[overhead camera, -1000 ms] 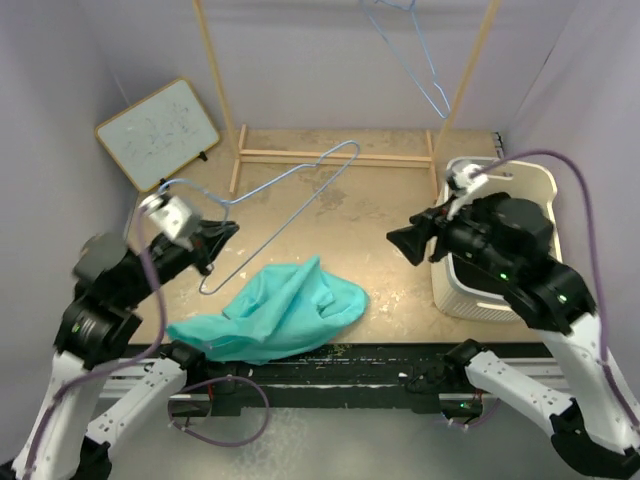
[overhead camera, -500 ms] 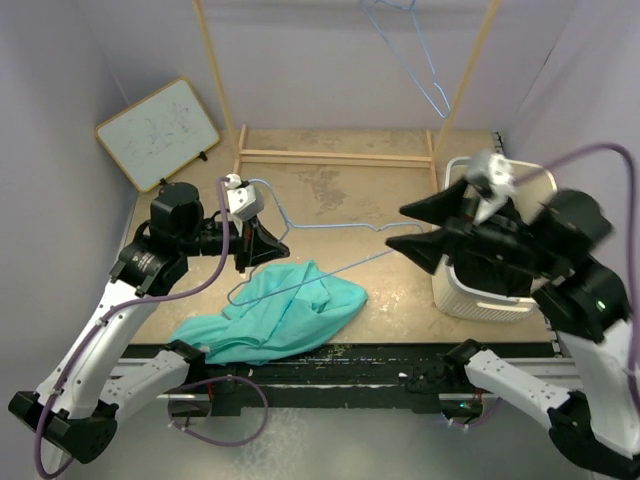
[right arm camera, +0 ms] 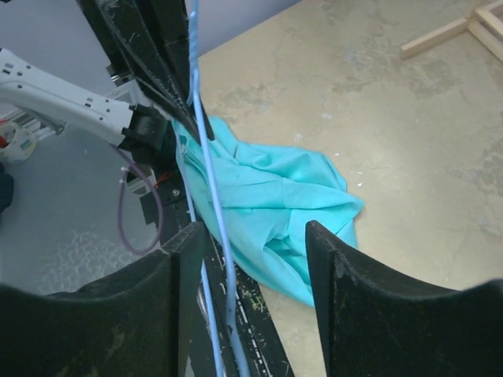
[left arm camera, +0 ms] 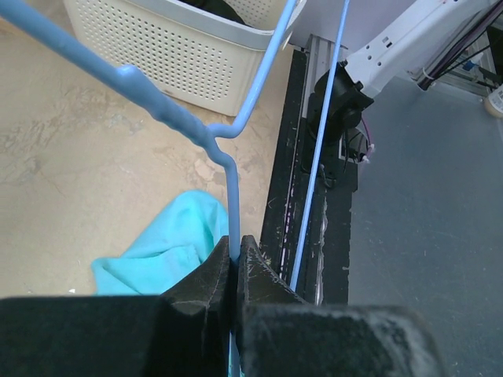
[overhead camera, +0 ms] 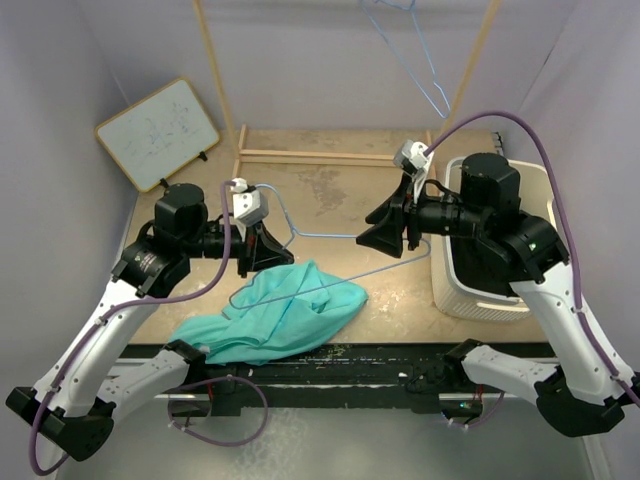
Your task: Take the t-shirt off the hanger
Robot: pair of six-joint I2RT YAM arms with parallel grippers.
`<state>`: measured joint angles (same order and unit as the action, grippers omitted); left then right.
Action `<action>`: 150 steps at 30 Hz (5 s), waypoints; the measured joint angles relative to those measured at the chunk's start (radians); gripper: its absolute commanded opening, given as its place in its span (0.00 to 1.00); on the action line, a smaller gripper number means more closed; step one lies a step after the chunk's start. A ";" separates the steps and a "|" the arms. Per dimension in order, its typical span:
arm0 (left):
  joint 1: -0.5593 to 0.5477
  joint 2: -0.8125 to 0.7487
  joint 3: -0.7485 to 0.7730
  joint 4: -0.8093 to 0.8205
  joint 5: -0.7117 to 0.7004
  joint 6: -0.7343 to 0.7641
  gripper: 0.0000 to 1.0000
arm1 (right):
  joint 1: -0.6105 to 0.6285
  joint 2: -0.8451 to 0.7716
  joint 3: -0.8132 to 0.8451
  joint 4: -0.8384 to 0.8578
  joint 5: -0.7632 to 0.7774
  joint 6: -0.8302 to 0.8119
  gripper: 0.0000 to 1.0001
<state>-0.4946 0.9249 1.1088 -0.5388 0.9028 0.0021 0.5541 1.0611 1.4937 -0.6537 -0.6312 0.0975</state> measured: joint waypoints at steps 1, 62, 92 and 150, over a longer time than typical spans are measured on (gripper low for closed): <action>-0.001 0.000 0.000 0.002 -0.005 0.000 0.00 | 0.000 0.001 0.000 -0.002 -0.009 -0.002 0.52; -0.005 -0.583 -0.296 0.032 -0.784 -0.141 0.46 | -0.013 0.772 0.781 0.473 1.032 0.075 0.00; -0.005 -0.580 -0.298 0.032 -0.785 -0.142 0.45 | 0.543 0.410 -0.365 0.501 0.608 0.168 0.93; -0.005 -0.640 -0.302 0.021 -0.911 -0.160 0.45 | -0.199 0.035 -0.204 0.304 0.738 0.253 0.00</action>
<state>-0.4999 0.2848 0.8066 -0.5182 -0.0078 -0.1577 0.3553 1.0958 1.2892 -0.3500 0.1070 0.3500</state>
